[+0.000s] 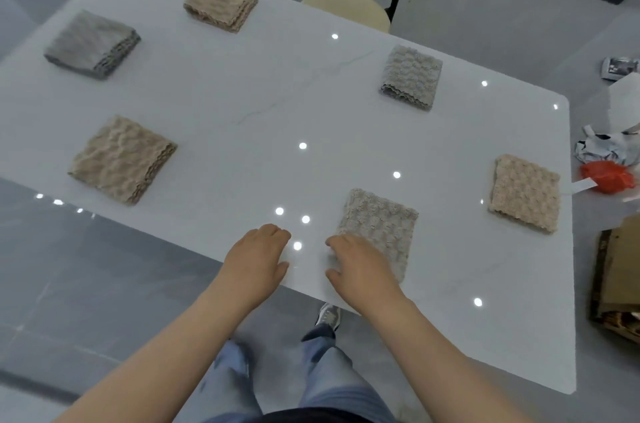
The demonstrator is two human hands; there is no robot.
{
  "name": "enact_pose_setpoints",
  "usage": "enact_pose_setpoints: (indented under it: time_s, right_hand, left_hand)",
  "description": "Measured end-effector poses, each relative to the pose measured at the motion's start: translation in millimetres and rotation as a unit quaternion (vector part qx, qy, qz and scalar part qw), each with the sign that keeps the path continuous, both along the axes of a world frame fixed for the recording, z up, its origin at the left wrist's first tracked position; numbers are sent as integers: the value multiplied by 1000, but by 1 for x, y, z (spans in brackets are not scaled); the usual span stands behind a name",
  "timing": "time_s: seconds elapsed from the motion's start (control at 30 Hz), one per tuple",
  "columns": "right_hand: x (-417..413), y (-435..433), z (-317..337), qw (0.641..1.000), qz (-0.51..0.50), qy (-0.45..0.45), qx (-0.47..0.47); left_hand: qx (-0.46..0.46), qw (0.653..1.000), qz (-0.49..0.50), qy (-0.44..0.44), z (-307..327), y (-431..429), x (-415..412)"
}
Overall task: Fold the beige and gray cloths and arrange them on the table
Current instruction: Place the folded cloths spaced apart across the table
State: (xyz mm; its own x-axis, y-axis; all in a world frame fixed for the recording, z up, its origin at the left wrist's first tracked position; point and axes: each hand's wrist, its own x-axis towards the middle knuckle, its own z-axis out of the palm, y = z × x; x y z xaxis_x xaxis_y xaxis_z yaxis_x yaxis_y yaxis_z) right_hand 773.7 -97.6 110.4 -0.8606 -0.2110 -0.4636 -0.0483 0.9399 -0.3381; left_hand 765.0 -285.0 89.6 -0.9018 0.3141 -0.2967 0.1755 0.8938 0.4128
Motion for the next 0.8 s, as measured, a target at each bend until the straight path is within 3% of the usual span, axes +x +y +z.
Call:
enact_pose_setpoints:
  time_s: [0.4,0.8]
  right_hand:
    - [18,-175,6,1000,-11,-1,-2]
    - [-21,-223,19,998,-55,9,-15]
  left_hand:
    - [-34,999,1,-6,21,-172,16]
    - [-21,1000,-5,5,28,-229,-23]
